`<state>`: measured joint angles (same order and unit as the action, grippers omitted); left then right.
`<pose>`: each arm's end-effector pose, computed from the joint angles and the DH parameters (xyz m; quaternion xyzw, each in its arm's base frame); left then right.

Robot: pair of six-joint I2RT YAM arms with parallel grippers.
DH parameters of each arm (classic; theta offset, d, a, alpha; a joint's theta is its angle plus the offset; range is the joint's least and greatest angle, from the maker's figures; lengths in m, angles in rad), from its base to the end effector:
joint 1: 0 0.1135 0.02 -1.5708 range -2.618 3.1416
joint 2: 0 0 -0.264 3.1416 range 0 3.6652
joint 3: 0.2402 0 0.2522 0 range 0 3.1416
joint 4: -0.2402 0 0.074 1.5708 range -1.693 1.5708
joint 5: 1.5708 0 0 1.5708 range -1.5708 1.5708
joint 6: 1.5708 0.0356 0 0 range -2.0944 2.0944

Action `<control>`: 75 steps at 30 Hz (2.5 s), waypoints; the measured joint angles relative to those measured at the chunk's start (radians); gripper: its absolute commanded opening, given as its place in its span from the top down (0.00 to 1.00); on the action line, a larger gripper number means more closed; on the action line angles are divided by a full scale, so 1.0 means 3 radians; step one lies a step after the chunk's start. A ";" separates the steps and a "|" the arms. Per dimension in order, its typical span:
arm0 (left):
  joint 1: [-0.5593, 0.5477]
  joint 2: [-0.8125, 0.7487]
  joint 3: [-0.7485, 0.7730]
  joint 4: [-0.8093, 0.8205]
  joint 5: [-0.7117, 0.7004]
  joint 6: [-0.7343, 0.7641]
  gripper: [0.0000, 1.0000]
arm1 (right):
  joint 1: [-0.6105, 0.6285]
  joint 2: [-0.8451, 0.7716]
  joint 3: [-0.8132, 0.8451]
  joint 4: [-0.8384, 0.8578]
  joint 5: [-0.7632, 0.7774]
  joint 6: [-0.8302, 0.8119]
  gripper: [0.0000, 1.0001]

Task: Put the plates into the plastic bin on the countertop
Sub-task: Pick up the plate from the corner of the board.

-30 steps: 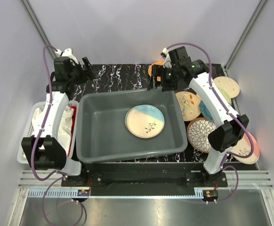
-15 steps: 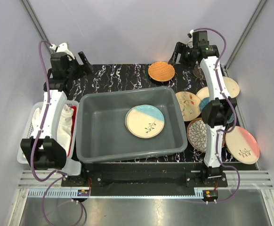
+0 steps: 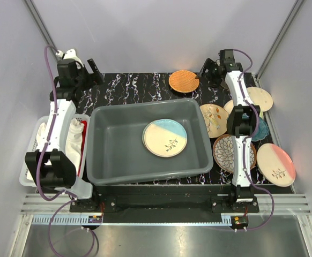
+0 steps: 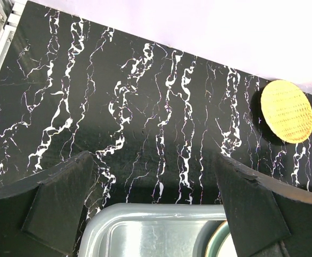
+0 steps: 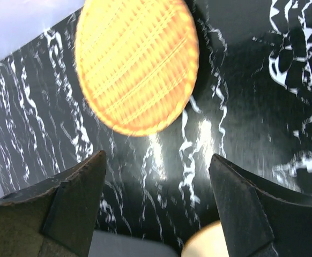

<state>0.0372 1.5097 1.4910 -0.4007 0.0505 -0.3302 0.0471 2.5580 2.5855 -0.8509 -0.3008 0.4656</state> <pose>0.3498 0.0112 0.3878 -0.1397 0.8269 -0.1004 0.5353 0.5558 0.0368 0.2465 0.1377 0.9118 0.2264 0.3138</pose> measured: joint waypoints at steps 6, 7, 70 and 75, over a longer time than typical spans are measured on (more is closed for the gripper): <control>0.0009 0.0023 0.0000 0.0000 0.0053 0.0010 0.01 | -0.0029 0.0312 0.0000 0.0357 -0.0150 0.0322 0.17; 0.0009 0.0031 0.0000 0.0000 0.0057 0.0017 0.01 | -0.0029 0.0351 -0.0004 0.0404 -0.0178 0.0369 0.17; 0.0057 -0.0514 -0.0566 0.0289 0.0172 0.0139 0.01 | -0.0009 -0.0109 -0.0350 0.1563 -0.0327 0.1157 1.00; 0.0057 -0.0521 -0.0664 0.0373 0.0173 0.0108 0.01 | 0.0009 -0.0579 -0.0623 0.1698 -0.0627 0.1122 1.00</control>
<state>0.0544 1.3533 1.2919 -0.2890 0.1024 -0.2977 0.0498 2.3844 2.3985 -0.3416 -0.4889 0.8021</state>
